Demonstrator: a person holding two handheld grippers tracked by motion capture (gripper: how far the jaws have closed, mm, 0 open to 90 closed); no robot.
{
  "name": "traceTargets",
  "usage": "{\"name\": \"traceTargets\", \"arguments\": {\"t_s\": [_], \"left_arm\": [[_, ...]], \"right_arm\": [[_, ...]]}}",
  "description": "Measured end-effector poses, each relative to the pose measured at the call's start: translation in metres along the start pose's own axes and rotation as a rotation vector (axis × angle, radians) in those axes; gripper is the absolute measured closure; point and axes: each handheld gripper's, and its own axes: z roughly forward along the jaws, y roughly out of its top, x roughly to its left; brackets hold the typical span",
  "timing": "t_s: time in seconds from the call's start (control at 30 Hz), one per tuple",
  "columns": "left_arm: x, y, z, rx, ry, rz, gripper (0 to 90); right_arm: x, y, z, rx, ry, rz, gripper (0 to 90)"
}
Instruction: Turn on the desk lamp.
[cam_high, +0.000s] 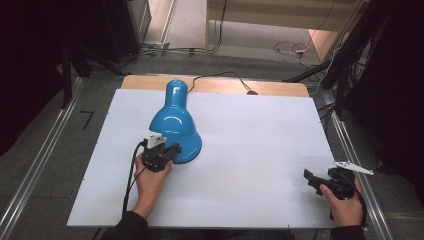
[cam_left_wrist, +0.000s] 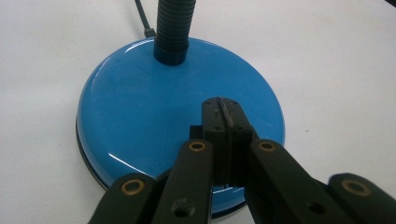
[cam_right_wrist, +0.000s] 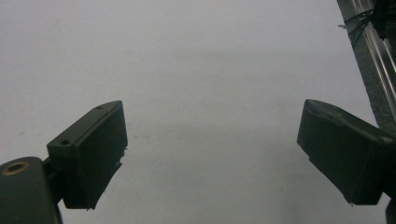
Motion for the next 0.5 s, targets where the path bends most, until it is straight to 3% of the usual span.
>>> {"name": "traceTargets", "arguments": {"t_s": [0.5], "left_arm": [[-0.0019,-0.0024,0.0025,-0.006,0.0,0.01,90.0]], "right_arm": [[-0.0006,-0.0001,-0.0009,0.0,-0.001,0.004,7.2]]}}
